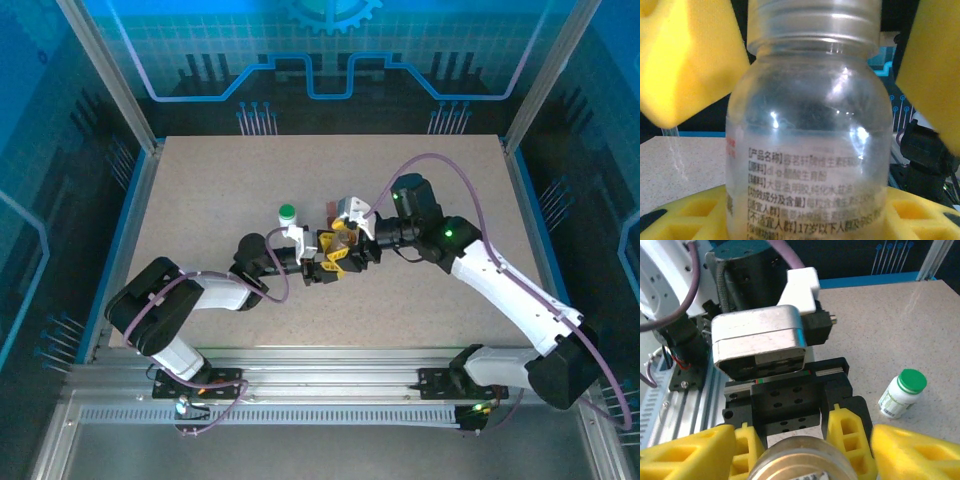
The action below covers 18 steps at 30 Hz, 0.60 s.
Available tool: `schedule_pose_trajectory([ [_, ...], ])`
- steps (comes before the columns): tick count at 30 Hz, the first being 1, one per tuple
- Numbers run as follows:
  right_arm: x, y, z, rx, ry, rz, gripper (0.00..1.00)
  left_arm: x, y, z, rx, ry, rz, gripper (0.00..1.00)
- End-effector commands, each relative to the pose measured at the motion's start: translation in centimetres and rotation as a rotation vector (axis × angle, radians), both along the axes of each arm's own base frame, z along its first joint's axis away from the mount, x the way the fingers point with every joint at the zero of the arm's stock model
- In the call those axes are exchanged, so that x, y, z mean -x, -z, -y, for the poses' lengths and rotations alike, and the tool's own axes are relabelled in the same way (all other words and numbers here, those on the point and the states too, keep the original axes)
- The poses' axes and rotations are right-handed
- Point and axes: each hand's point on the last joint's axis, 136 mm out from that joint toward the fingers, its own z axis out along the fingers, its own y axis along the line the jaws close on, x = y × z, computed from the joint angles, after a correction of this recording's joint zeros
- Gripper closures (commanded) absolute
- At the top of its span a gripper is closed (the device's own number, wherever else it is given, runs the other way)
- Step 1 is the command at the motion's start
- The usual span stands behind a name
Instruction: Sort the pills into containers
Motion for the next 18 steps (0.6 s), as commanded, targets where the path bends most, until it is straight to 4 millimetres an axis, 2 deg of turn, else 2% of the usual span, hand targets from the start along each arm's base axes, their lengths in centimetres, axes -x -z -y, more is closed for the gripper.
schedule_pose_trajectory([
  [1, 0.6, -2.2, 0.4, -0.025, -0.019, 0.009, 0.21, 0.2, -1.6, 0.0, 0.034, 0.008, 0.057, 1.00],
  [5, 0.8, -3.6, 1.1, -0.039, 0.007, 0.040, 0.13, -0.5, -0.9, 0.0, 0.027, -0.021, 0.045, 1.00],
  [8, 0.0, -4.3, 2.1, -0.031, 0.097, 0.062, 0.11, -1.8, -0.5, -0.3, 0.028, -0.100, 0.037, 1.00],
  [13, -4.2, -5.1, 4.8, -0.012, 0.433, 0.034, 0.15, -4.4, 0.0, -1.3, 0.030, -0.273, 0.033, 1.00],
  [18, -7.5, -5.5, 6.5, -0.107, 0.760, -0.162, 0.23, -6.9, 0.4, -2.0, 0.031, -0.427, 0.034, 1.00],
])
